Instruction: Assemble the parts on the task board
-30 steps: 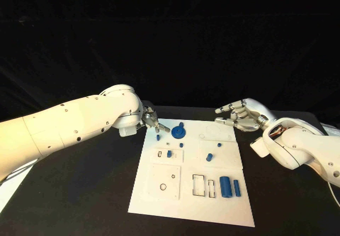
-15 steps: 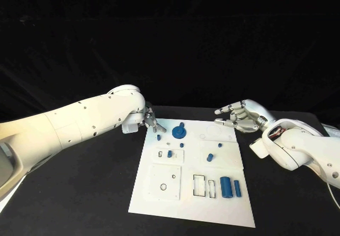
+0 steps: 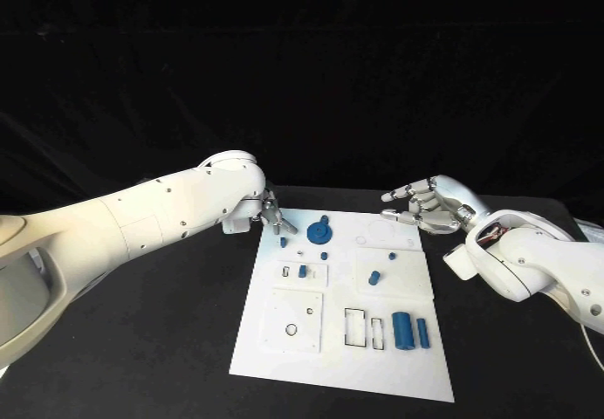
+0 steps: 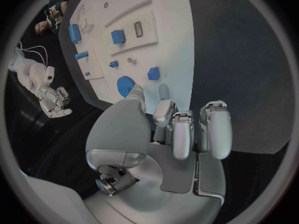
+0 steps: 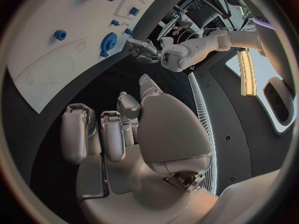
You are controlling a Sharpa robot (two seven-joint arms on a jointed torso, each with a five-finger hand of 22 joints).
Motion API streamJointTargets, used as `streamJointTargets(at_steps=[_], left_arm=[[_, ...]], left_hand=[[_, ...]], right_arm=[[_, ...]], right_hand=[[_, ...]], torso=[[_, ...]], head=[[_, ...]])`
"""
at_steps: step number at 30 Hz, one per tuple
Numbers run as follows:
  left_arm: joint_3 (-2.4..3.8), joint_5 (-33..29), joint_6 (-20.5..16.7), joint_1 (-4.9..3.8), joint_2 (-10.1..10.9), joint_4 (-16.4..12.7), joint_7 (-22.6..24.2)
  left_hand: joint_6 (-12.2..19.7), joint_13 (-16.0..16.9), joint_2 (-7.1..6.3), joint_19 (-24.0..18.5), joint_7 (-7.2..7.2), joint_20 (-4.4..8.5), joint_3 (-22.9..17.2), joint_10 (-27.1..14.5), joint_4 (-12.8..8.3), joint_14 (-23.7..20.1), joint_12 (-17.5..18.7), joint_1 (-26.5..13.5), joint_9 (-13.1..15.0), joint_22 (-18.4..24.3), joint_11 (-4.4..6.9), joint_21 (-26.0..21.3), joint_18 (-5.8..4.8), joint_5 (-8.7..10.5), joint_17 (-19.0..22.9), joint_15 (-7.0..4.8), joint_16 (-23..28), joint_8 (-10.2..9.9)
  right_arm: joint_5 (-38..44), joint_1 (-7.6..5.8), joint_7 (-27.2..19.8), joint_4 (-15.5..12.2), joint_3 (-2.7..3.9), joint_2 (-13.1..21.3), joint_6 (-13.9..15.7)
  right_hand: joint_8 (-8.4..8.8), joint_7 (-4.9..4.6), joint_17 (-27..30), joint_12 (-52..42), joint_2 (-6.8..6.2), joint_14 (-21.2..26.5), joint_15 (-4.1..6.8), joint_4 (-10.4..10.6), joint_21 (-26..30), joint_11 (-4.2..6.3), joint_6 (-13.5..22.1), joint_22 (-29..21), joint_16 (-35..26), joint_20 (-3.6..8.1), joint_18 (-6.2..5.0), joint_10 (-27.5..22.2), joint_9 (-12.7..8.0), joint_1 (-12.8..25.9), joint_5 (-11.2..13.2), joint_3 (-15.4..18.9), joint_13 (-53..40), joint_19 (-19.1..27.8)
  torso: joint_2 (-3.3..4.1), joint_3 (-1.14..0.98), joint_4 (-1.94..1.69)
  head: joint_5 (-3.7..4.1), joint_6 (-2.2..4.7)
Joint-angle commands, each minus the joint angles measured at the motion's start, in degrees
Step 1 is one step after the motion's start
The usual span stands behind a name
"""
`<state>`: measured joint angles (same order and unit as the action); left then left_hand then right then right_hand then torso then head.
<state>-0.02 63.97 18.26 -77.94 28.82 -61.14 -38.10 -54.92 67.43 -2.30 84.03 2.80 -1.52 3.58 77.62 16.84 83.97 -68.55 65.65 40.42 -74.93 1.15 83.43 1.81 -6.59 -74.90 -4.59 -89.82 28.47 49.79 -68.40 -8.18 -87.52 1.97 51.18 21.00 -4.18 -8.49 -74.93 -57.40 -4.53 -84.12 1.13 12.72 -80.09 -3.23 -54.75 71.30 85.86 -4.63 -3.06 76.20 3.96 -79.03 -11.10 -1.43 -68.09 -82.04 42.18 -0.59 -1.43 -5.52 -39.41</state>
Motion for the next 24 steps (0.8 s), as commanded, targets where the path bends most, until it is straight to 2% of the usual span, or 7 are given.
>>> streamJointTargets(at_steps=[1,11,24], left_arm=[[-0.03,0.57,2.33,0.09,-0.3,0.38,1.26],[-0.11,0.32,3.44,0.25,-0.81,0.95,1.1],[-0.13,-0.62,4.51,0.29,-1.01,0.95,0.84]], left_hand=[[-0.58,0.18,0.85,1.68,-0.14,-0.31,0.37,0.41,-0.15,6.03,-0.3,0.09,-0.1,-5.97,0.15,0.38,0.46,0.02,-15.1,0.03,-0.18,0.21],[-1.29,0.67,2.26,1.94,-0.46,-0.1,0.0,0.92,-0.3,6.03,-0.89,1.53,-0.21,-6.51,0.43,0.71,0.34,-0.06,-15.1,-0.19,-0.18,0.35],[-1.71,0.97,2.85,2.03,-0.66,0.04,-0.4,1.2,-0.44,6.03,-1.21,2.85,-0.17,-6.7,0.62,0.81,0.31,-0.11,-15.1,-0.33,-0.18,0.49]], right_arm=[[0.28,0.04,-0.42,-0.01,0.0,-0.08,-0.77],[0.28,0.05,-0.42,-0.04,0.0,-0.07,-0.79],[0.28,0.05,-0.42,-0.05,0.0,-0.08,-0.82]], right_hand=[[-0.25,0.12,-9.65,0.19,0.4,-4.48,0.0,0.04,0.24,0.01,-0.16,-0.01,-0.17,-0.16,-0.87,-0.39,0.06,-0.1,-0.31,0.24,0.05,0.31],[-0.25,0.12,-9.65,0.19,0.4,-4.48,0.0,0.04,0.24,0.01,-0.16,-0.01,-0.17,-0.16,-0.87,-0.39,0.06,-0.1,-0.31,0.24,0.05,0.31],[-0.25,0.12,-9.65,0.19,0.4,-4.48,0.0,0.04,0.24,0.01,-0.16,-0.01,-0.17,-0.16,-0.87,-0.39,0.06,-0.1,-0.31,0.24,0.05,0.31]], torso=[[-0.06,-0.07,-0.03],[-0.07,-0.05,-0.02],[-0.06,-0.06,-0.09]], head=[[-0.03,-0.09],[-0.18,-0.18],[-0.22,-0.18]])
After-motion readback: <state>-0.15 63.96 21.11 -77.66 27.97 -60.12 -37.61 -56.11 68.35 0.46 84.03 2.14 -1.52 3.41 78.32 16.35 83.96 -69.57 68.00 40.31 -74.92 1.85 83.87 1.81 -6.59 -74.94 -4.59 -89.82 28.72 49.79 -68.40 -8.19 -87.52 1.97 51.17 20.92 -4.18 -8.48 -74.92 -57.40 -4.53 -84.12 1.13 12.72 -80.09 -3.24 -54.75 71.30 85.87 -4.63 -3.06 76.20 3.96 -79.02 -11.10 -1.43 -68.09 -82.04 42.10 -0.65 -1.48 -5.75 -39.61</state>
